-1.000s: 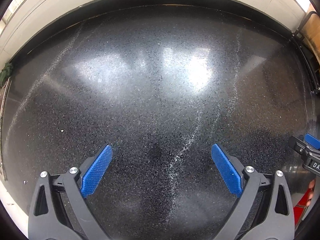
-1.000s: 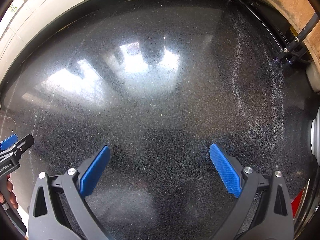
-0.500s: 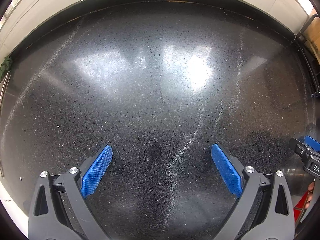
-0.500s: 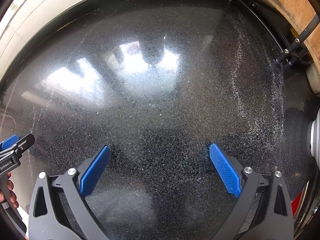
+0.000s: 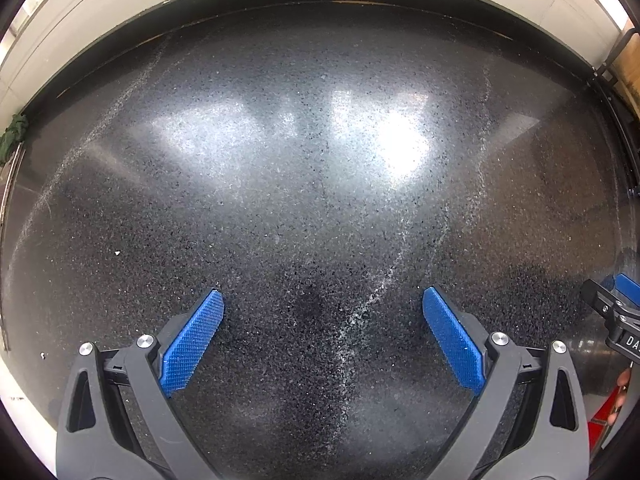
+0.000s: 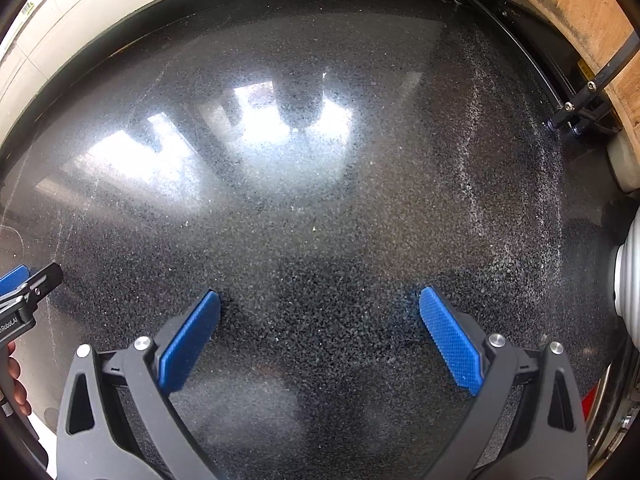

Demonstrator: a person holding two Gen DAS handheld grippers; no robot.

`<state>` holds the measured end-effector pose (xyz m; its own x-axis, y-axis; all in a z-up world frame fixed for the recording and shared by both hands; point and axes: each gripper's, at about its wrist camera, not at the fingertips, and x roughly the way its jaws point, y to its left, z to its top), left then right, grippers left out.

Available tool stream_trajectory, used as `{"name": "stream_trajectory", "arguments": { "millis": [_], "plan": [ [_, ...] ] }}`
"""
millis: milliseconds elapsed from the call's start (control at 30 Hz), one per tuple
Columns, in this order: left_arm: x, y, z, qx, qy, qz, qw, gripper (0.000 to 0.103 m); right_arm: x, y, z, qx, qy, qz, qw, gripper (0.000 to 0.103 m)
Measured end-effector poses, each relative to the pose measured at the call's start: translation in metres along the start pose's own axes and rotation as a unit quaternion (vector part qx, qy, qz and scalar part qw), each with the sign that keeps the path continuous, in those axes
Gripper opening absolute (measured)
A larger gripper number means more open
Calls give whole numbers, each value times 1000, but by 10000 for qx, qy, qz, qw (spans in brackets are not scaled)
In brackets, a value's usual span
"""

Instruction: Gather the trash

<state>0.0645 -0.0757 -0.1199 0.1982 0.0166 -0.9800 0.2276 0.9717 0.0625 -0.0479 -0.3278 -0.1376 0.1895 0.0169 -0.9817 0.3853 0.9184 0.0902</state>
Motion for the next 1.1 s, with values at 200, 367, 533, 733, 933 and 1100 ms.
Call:
{"name": "stream_trajectory", "arguments": {
  "millis": [200,367,533,733,933,1100],
  "plan": [
    [0,0,2,8,-20,2,10000,97,0,0,1,-15,26,47,10000,98],
    [1,1,3,6,2,0,10000,97,-1,3,-1,-46,71,81,9999,98],
    [0,1,4,3,-2,1,10000,97,0,3,0,-36,121,93,9999,98],
    [-1,2,3,69,30,-17,10000,97,2,1,1,-4,240,93,9997,98],
    [-14,3,5,200,-29,55,9998,96,-3,1,2,28,213,-138,9997,97],
    [-40,5,7,128,-207,-47,9997,96,-21,3,6,94,-111,-86,9999,97]
  ]
}}
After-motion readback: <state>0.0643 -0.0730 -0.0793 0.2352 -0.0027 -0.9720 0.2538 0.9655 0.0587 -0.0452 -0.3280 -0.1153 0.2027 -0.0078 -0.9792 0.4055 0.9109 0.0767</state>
